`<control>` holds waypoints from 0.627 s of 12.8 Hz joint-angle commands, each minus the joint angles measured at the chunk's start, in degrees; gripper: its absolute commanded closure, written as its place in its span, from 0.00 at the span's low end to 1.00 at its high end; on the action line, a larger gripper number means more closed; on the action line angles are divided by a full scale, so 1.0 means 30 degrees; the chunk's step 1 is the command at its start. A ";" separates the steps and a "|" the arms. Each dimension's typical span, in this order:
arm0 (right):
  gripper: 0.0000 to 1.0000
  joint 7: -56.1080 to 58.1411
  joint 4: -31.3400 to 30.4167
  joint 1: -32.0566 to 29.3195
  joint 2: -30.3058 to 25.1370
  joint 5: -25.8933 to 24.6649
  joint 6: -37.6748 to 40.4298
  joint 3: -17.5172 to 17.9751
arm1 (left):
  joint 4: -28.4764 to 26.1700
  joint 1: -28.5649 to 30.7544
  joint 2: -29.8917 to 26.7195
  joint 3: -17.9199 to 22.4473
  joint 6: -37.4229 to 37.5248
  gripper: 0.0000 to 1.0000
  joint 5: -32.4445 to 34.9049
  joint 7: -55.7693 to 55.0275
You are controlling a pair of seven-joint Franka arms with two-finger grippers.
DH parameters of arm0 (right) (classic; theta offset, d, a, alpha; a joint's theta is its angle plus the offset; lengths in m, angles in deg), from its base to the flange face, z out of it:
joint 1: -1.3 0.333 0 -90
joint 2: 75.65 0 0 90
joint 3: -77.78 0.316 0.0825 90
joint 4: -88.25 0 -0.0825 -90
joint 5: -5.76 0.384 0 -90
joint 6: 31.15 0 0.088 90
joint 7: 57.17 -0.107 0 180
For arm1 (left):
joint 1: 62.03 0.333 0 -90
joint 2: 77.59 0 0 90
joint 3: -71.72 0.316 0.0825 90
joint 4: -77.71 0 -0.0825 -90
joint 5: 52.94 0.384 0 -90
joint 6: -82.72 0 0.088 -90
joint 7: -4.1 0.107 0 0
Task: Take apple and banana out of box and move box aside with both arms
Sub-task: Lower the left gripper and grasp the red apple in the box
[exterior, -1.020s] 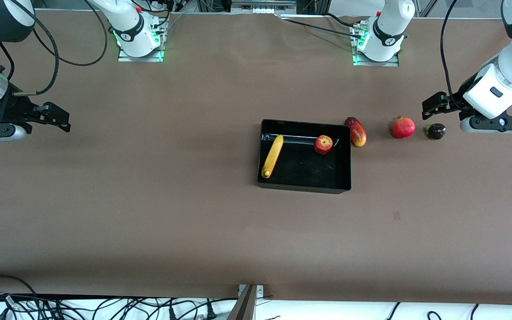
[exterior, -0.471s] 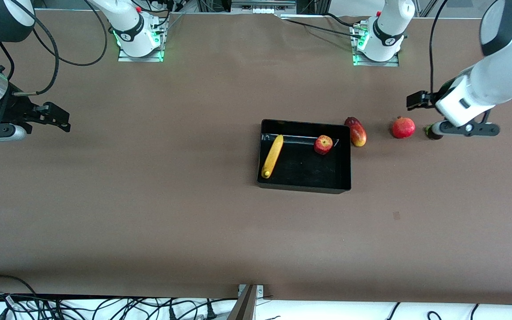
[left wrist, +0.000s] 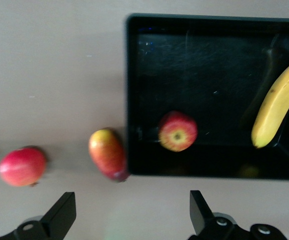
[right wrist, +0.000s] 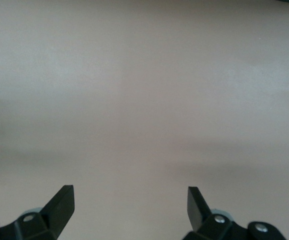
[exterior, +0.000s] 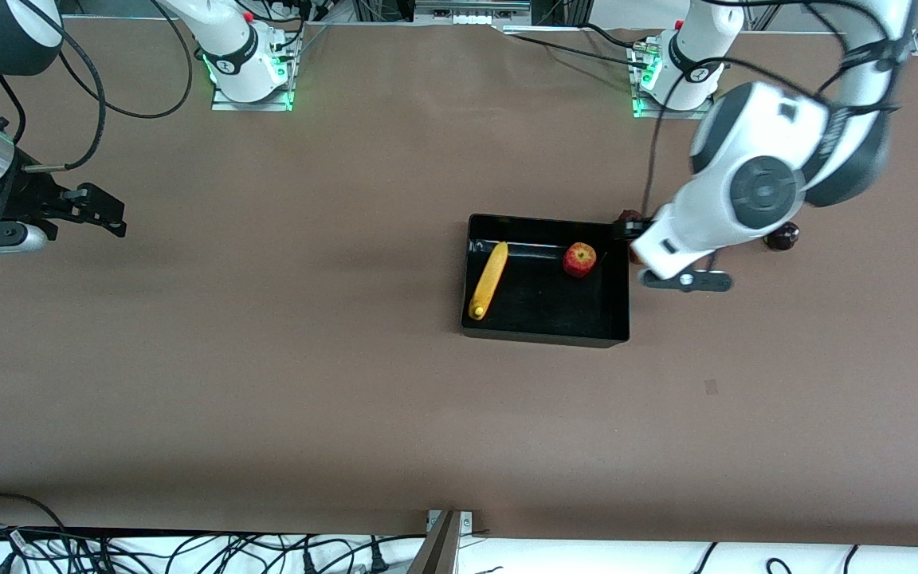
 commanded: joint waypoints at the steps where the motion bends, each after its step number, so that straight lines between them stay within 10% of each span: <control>1: 0.00 0.0027 0.0306 -0.0201 0.0112 -0.0041 -0.0023 0.0188 | -0.2811 -0.1181 -0.0405 0.0125 -0.2816 0.00 0.0158 -0.1909; 8: 0.00 0.0027 0.0306 -0.0172 0.0112 -0.0041 -0.0023 0.0188 | -0.7506 -0.1827 0.0676 0.0037 -1.1636 0.00 0.2413 -0.3518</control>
